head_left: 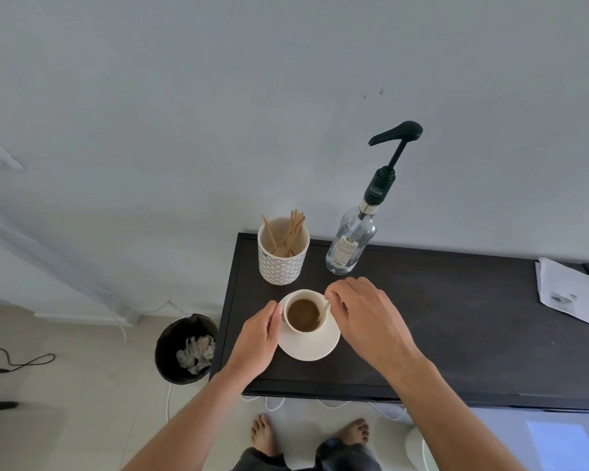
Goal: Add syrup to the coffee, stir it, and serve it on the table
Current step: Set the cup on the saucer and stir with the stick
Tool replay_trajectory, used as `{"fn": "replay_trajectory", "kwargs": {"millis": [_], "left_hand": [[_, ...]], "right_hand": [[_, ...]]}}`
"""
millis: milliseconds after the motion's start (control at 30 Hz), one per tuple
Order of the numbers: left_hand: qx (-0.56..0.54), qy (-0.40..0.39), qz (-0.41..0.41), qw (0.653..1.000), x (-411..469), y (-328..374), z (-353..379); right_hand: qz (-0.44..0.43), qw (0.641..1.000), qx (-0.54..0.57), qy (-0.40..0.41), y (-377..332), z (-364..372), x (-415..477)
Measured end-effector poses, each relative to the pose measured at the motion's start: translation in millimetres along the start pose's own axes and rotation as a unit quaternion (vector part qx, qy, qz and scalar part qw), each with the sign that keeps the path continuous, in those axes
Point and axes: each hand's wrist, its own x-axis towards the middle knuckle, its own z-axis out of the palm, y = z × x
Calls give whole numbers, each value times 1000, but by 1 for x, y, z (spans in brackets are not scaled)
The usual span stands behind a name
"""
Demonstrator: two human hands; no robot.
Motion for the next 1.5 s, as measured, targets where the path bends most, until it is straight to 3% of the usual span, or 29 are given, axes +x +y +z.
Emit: {"fn": "replay_trajectory", "kwargs": {"millis": [167, 367, 567, 767, 967, 1133, 1233, 1367, 1500], "left_hand": [[7, 0, 0, 1000, -1, 3, -1], [8, 0, -2, 1000, -5, 7, -2], [18, -3, 1, 1000, -5, 8, -1], [21, 2, 9, 1000, -7, 8, -1], [14, -3, 4, 1000, -7, 1, 3], [13, 1, -6, 1000, -7, 0, 2], [18, 2, -9, 1000, -9, 5, 1], [15, -3, -12, 1000, -11, 8, 0], [24, -4, -13, 1000, -11, 9, 0]], "right_hand": [[20, 991, 133, -9, -1, 8, 2], [113, 987, 112, 9, 26, 11, 2], [105, 973, 207, -12, 20, 15, -5], [116, 985, 123, 16, 28, 15, -5], [99, 970, 219, -27, 23, 15, -5], [91, 987, 134, 25, 34, 12, -5], [75, 992, 100, 14, 33, 10, -7], [39, 988, 148, -23, 18, 18, -11], [38, 989, 140, 2, 21, 19, -7]]}}
